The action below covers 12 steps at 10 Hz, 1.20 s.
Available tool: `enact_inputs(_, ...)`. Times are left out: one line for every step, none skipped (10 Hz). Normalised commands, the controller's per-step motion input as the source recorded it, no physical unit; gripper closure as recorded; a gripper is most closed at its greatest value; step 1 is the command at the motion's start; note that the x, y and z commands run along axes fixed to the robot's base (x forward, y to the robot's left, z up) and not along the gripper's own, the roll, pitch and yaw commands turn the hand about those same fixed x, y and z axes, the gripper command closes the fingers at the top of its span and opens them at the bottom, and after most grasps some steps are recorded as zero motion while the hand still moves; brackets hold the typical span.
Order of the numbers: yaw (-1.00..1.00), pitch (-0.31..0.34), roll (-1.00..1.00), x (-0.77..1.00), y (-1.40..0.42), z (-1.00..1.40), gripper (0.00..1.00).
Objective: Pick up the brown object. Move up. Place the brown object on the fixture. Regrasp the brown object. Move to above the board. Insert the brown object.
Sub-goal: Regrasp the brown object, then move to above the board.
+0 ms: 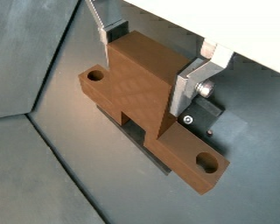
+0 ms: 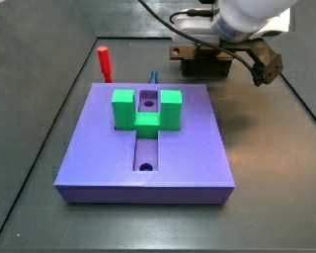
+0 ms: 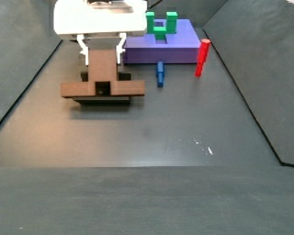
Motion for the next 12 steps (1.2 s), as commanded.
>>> enact_inputs(0.0, 0.0, 0.0, 0.0, 0.0, 0.0, 1.0)
enact_inputs(0.0, 0.0, 0.0, 0.0, 0.0, 1.4, 1.0)
enact_inputs(-0.07, 0.024, -0.07, -0.02, -0.02, 1.4, 1.0)
enact_inputs(-0.08, 0.011, -0.11, -0.04, -0.04, 1.4, 1.0)
enact_inputs(-0.04, 0.016, -0.08, -0.05, -0.01, 1.4, 1.0)
enact_inputs(-0.03, 0.057, -0.05, -0.03, -0.03, 1.4, 1.0)
enact_inputs(-0.02, 0.076, -0.02, -0.03, -0.04, 1.4, 1.0)
enact_inputs(-0.01, 0.078, 0.0, -0.02, -0.04, 1.4, 1.0)
enact_inputs(0.01, 0.104, -0.01, 0.02, -0.02, 0.66, 1.0)
enact_inputs(0.02, 0.107, -0.01, 0.03, -0.02, 0.41, 1.0)
enact_inputs(0.04, 0.111, 0.01, 0.05, -0.03, 0.18, 1.0)
enact_inputs(-0.06, 0.042, -1.0, -0.94, -1.4, 0.29, 1.0)
